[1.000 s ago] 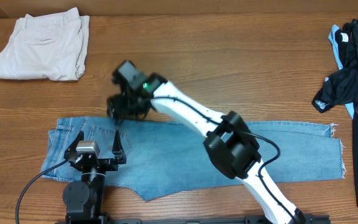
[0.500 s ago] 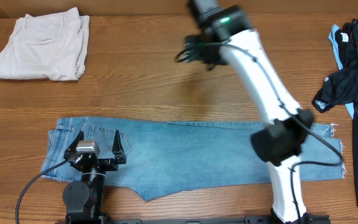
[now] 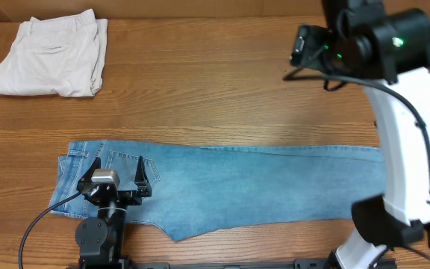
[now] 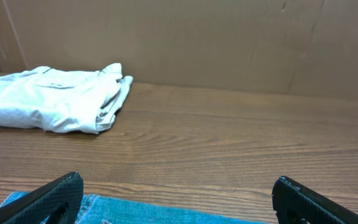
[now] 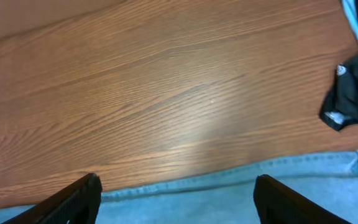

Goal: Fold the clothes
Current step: 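Grasp the jeans waistband with the left gripper and leg hem with right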

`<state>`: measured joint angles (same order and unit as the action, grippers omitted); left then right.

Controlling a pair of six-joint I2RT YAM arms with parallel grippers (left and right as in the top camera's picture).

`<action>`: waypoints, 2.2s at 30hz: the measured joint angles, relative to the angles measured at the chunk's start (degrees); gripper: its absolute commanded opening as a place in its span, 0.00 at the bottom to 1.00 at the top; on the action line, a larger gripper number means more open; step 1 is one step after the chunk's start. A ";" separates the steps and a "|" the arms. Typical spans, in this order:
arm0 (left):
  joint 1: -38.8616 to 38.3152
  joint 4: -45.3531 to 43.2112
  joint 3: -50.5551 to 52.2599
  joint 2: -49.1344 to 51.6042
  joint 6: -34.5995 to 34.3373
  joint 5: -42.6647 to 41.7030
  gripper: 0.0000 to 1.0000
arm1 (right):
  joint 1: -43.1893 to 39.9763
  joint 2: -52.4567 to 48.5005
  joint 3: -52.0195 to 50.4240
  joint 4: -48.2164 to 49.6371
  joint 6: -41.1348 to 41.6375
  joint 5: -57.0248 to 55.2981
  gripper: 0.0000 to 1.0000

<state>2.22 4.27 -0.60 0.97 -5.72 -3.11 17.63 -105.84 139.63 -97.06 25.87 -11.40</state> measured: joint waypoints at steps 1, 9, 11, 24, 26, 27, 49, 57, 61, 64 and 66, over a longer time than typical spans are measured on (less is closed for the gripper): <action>0.00 0.00 0.00 0.00 0.00 0.00 1.00 | 0.04 1.81 -1.95 -0.02 0.15 -0.02 0.86; 0.00 -2.93 0.13 0.00 -6.56 -4.92 1.00 | 1.95 20.50 -26.93 0.50 3.54 -1.88 1.00; 0.00 -4.22 0.13 0.00 -9.79 -8.96 1.00 | 1.42 26.18 -34.16 2.25 5.49 -3.72 1.00; 0.00 17.84 -19.04 9.38 -11.06 -19.82 1.00 | -14.78 40.89 -63.10 22.14 7.23 -0.66 1.00; 0.00 26.21 -26.75 15.96 -9.01 -17.07 1.00 | -17.33 39.54 -64.30 23.67 5.73 2.56 1.00; 0.00 30.42 -30.99 20.26 -7.96 -15.39 1.00 | -18.51 38.64 -64.63 24.17 4.85 4.31 1.00; 15.54 55.19 -63.87 76.91 4.44 3.21 1.00 | -21.03 27.87 -66.16 25.44 0.85 11.19 1.00; 23.06 55.78 -63.84 85.57 4.44 0.68 0.81 | -21.03 27.87 -66.16 26.23 0.87 11.21 1.00; 23.06 55.76 -63.78 90.51 4.85 0.04 0.84 | -21.00 27.87 -66.47 26.32 0.87 11.21 1.00; 23.06 54.86 -63.71 94.01 4.87 -0.11 0.75 | -21.00 27.87 -66.97 26.03 0.85 11.21 1.00; 23.06 53.92 -63.71 95.97 5.07 -0.20 0.65 | -21.03 27.87 -67.01 25.88 0.85 11.19 1.00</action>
<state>25.28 58.19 -64.31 96.95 -0.64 -3.31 -3.40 -77.97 72.62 -71.18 26.72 -0.21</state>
